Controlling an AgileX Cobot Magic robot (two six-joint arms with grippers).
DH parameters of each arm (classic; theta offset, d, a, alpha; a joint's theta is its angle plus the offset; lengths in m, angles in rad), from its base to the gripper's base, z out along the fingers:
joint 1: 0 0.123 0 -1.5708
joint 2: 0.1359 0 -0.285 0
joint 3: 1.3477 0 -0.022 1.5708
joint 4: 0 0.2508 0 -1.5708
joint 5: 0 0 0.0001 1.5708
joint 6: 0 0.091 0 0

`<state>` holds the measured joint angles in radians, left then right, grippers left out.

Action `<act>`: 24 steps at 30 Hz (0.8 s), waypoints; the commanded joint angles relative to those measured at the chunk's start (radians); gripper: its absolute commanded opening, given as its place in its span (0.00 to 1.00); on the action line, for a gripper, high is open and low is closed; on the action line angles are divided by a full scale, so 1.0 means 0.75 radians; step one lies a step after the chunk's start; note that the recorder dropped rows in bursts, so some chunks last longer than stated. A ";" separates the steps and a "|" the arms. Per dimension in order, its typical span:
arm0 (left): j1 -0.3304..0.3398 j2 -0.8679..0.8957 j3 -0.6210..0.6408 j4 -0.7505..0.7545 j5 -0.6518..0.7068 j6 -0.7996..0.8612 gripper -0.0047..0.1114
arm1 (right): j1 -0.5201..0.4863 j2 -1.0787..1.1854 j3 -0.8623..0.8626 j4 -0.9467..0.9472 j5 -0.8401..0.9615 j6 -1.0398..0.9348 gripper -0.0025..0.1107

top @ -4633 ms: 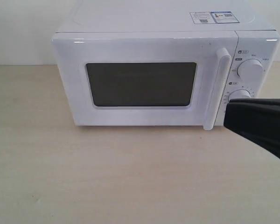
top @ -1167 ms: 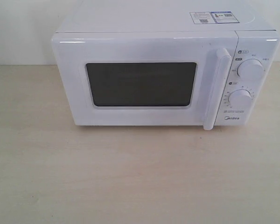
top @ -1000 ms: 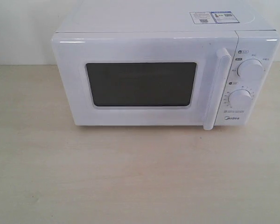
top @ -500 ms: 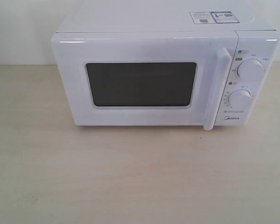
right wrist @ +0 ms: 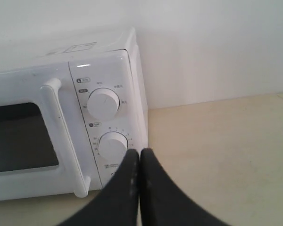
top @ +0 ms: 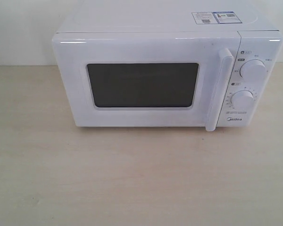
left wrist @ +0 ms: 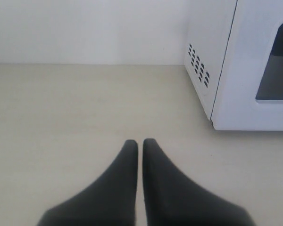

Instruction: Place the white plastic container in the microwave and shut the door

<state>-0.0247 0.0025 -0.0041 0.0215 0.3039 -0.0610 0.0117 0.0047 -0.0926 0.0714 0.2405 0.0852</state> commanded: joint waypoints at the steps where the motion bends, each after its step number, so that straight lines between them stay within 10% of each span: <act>1: 0.004 -0.003 0.005 0.002 -0.001 0.002 0.08 | -0.002 -0.006 0.093 -0.074 -0.095 0.106 0.02; 24: 0.004 -0.003 0.005 0.002 -0.001 0.002 0.08 | -0.002 -0.006 0.123 -0.074 0.129 -0.177 0.02</act>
<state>-0.0247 0.0025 -0.0041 0.0215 0.3057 -0.0610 0.0117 0.0047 -0.0049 0.0249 0.3119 -0.0158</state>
